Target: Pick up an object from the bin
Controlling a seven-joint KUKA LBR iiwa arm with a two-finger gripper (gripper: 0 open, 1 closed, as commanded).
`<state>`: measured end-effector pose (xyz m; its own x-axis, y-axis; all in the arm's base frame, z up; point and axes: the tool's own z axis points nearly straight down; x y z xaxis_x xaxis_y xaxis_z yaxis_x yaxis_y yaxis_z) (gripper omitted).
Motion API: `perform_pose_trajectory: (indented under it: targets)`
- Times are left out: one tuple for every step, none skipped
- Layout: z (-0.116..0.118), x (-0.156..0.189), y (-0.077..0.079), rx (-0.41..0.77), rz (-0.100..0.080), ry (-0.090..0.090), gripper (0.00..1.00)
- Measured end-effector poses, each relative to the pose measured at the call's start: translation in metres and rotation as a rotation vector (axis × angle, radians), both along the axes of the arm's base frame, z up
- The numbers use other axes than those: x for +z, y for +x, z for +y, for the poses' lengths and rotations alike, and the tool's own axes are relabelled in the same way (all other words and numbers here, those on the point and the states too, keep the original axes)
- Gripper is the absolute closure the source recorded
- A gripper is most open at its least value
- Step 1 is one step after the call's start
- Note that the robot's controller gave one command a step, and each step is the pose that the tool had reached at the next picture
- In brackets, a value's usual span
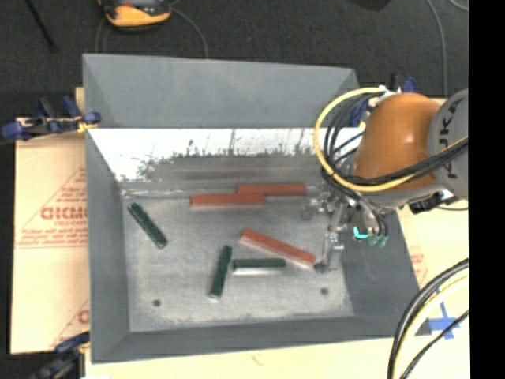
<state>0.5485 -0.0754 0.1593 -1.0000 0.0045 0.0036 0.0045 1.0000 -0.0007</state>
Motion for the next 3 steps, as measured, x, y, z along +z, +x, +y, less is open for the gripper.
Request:
perform_pose_trajectory:
  targets:
    - [0.0,0.004,0.002,0.002,-0.008,-0.001,0.0]
    - [0.005,-0.012,0.003,-0.054,-0.014,-0.001,0.0]
    - [0.009,-0.06,-0.005,-0.125,-0.009,0.001,0.0]
